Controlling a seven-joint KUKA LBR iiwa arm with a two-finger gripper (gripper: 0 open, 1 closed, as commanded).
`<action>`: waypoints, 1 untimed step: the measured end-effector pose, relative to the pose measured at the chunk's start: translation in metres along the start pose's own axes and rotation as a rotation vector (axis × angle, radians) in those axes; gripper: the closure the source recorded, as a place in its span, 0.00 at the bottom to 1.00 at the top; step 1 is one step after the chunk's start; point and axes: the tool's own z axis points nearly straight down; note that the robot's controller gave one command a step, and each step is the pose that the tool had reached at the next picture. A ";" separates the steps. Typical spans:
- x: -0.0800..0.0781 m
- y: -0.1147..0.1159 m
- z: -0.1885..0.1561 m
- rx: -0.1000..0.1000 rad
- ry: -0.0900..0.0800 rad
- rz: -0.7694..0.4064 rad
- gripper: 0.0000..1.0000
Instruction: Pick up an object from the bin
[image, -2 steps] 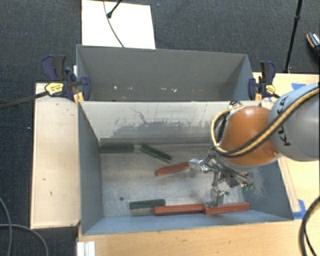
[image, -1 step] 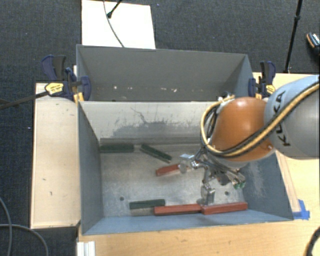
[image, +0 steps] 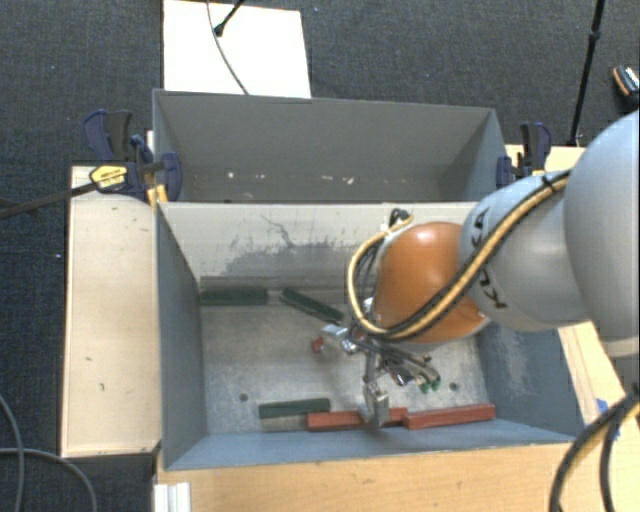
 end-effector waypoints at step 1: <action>0.047 -0.062 -0.080 0.007 -0.004 -0.342 0.00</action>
Offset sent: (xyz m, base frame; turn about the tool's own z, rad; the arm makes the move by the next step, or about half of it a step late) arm -0.0198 -0.0731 0.0775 -0.3470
